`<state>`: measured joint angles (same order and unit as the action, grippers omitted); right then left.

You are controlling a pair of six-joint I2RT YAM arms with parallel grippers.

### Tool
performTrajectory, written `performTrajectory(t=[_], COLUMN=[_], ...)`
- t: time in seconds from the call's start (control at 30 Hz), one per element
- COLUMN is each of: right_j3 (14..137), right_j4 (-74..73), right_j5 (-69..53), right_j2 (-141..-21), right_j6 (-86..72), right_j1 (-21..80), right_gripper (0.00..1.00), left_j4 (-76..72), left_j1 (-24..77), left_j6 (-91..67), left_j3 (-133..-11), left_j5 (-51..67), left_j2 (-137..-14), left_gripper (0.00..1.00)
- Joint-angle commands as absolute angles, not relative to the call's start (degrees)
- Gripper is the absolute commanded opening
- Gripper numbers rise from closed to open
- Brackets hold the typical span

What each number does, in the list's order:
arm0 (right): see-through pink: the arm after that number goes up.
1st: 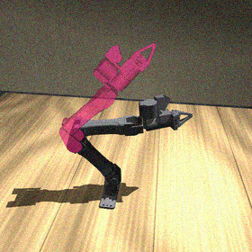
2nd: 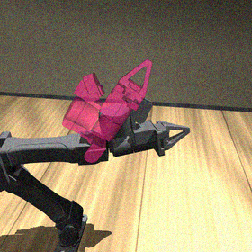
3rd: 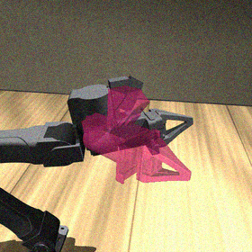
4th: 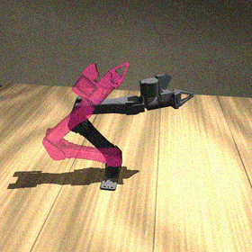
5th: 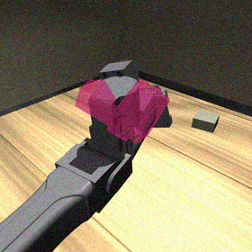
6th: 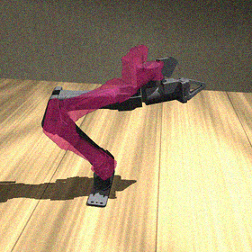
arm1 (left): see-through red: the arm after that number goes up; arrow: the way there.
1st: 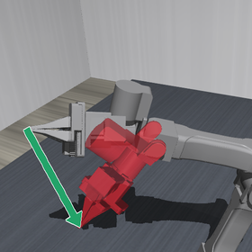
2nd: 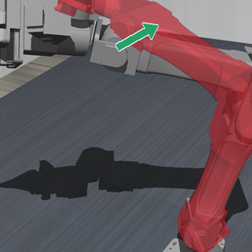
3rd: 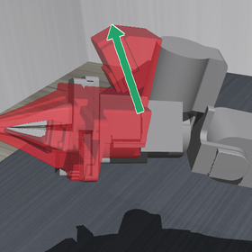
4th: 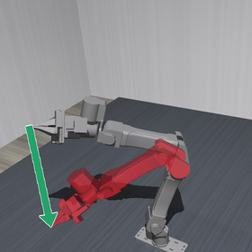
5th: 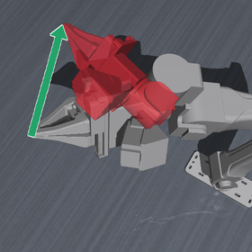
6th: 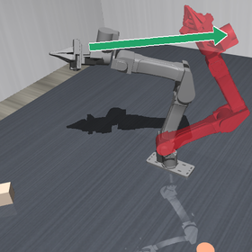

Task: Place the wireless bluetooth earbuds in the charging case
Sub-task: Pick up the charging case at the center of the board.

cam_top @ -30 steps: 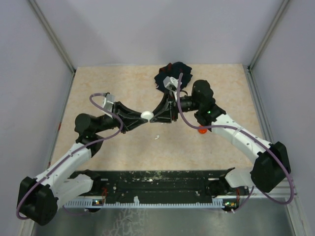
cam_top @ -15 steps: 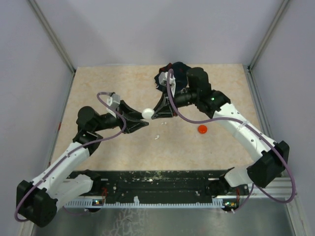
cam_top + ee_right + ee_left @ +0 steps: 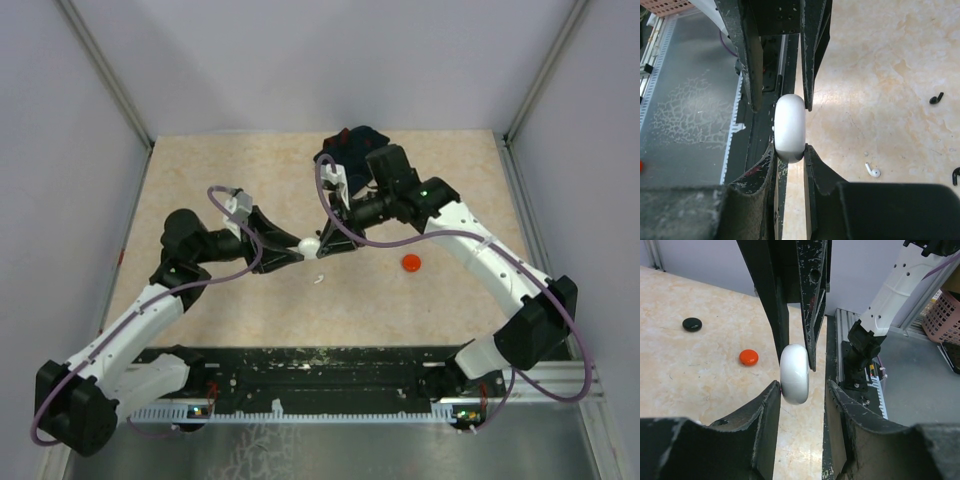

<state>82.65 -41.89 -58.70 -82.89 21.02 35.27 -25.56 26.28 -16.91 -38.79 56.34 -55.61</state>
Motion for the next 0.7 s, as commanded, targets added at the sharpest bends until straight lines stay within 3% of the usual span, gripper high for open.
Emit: performTrajectory(t=[0.0, 0.3, 0.4, 0.53, 0.67], right_j3=[86.35, 86.41, 86.55, 86.31, 84.56], right_j4=[-42.04, -40.13, -40.14, -39.94, -35.87], right_j5=[-59.35, -59.1, -58.99, -59.44, -58.91], right_j2=[-82.61, -82.88, -83.16, -83.3, -81.93], right_j6=[22.86, 21.73, 21.74, 21.92, 19.3], right_j1=[36.29, 37.02, 37.47, 37.57, 37.54], right_gripper=[0.0, 0.0, 0.0, 0.0, 0.21], left_j4=[-26.01, -25.92, -26.2, -26.22, -24.5], left_j1=[26.49, 26.49, 26.51, 26.48, 26.49], left_j6=[-16.57, -16.94, -17.12, -16.86, -15.42], left_j3=[-40.96, -40.69, -40.69, -40.56, -40.56], left_j5=[58.47, 58.36, 58.32, 58.06, 57.96], left_j2=[-56.76, -57.63, -57.75, -57.67, -57.51], left_gripper=[0.46, 0.44, 0.34, 0.11, 0.01])
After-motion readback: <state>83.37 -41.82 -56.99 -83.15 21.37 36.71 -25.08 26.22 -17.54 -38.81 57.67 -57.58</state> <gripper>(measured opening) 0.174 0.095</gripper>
